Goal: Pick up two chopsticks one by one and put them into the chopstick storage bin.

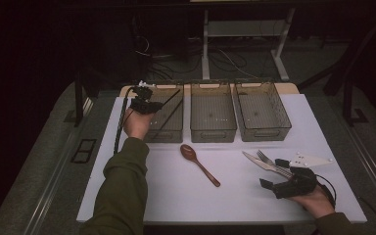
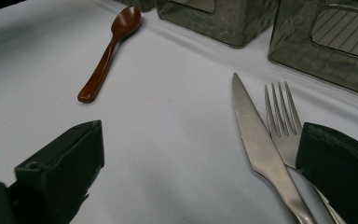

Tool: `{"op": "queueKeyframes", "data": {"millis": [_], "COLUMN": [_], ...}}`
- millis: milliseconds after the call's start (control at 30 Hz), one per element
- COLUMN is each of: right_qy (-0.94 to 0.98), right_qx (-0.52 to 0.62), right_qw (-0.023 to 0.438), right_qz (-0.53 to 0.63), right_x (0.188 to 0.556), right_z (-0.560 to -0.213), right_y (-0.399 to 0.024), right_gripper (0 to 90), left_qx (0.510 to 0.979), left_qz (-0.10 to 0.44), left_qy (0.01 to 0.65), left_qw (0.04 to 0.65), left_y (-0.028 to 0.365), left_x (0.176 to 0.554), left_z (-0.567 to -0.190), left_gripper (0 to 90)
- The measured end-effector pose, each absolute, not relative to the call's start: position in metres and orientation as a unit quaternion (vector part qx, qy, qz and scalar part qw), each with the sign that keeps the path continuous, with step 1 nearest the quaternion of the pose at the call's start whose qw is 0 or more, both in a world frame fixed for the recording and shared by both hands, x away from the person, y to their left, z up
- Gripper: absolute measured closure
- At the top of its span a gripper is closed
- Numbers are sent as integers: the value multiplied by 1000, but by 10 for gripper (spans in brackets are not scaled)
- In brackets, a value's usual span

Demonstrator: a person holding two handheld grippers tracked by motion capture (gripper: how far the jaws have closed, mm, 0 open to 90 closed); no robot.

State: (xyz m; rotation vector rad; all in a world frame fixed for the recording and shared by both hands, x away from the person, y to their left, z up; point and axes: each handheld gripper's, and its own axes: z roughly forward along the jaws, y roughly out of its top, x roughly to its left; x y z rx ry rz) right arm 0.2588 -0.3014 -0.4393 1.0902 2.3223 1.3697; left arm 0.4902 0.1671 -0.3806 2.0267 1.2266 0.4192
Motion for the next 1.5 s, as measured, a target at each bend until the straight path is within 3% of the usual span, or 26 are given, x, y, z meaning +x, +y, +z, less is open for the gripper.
{"op": "queueKeyframes", "data": {"millis": [333, 767, 1167, 1500], "right_qy": [793, 793, 795, 795], "right_qx": [372, 373, 371, 372], "right_qw": [116, 118, 118, 117], "right_qz": [468, 467, 465, 465], "right_x": [259, 259, 259, 259], "right_z": [-439, -439, -440, -440], "right_y": [-302, -301, -301, -301], "right_gripper": [6, 6, 6, 6], "left_qx": [790, 806, 810, 816], "left_qz": [161, 155, 141, 125], "left_qy": [465, 402, 338, 309], "left_qw": [367, 406, 457, 472], "left_y": [166, 163, 153, 152], "left_x": [488, 465, 421, 380], "left_z": [-379, -352, -337, -354], "left_gripper": [737, 516, 430, 356]}}
